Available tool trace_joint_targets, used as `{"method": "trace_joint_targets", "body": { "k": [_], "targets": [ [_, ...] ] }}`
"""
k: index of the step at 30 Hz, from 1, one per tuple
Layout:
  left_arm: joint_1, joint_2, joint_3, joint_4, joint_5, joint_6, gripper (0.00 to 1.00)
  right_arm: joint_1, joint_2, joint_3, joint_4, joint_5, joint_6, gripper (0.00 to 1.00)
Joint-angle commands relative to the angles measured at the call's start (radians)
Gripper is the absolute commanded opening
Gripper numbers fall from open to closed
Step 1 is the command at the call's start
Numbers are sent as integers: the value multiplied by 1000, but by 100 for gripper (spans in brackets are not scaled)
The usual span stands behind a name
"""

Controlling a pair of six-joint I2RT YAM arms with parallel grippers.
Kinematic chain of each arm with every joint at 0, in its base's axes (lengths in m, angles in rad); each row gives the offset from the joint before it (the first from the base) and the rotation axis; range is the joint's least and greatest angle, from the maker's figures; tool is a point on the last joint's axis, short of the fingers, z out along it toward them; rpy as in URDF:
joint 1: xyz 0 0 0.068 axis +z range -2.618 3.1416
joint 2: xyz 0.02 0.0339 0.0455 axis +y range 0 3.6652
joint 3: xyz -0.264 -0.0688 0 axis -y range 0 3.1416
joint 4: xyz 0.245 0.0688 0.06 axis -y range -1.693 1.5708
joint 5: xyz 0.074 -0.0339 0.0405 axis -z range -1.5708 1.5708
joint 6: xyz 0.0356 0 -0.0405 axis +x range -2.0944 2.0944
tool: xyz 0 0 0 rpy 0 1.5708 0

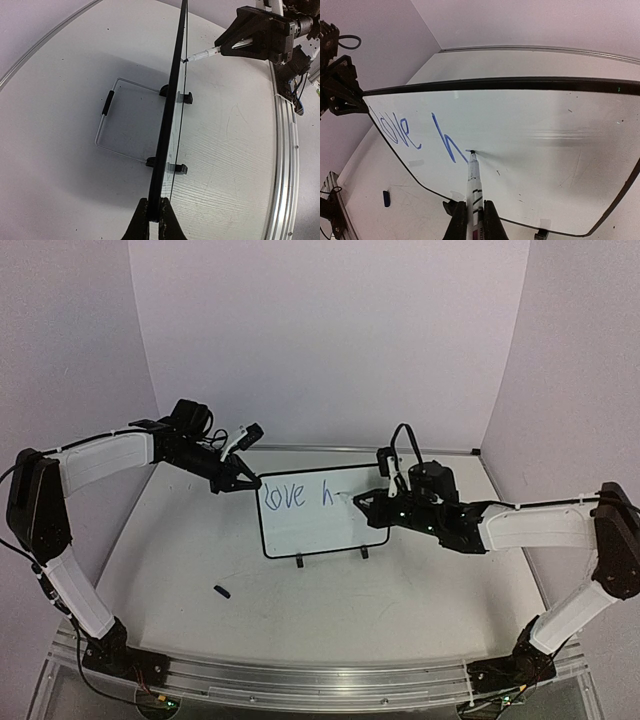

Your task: Write a sentence on the whiteboard

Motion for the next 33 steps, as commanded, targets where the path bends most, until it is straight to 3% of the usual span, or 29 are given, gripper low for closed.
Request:
{"method": "trace_joint_targets", "body": {
  "k": [1,33],
  "targets": [
    [8,-45,1,16,-60,41,0,-5,-53,-5,-1,72,7,0],
    [8,-39,2,15,-58,40,0,-6,38,-1,44,2,14,0]
  ]
}}
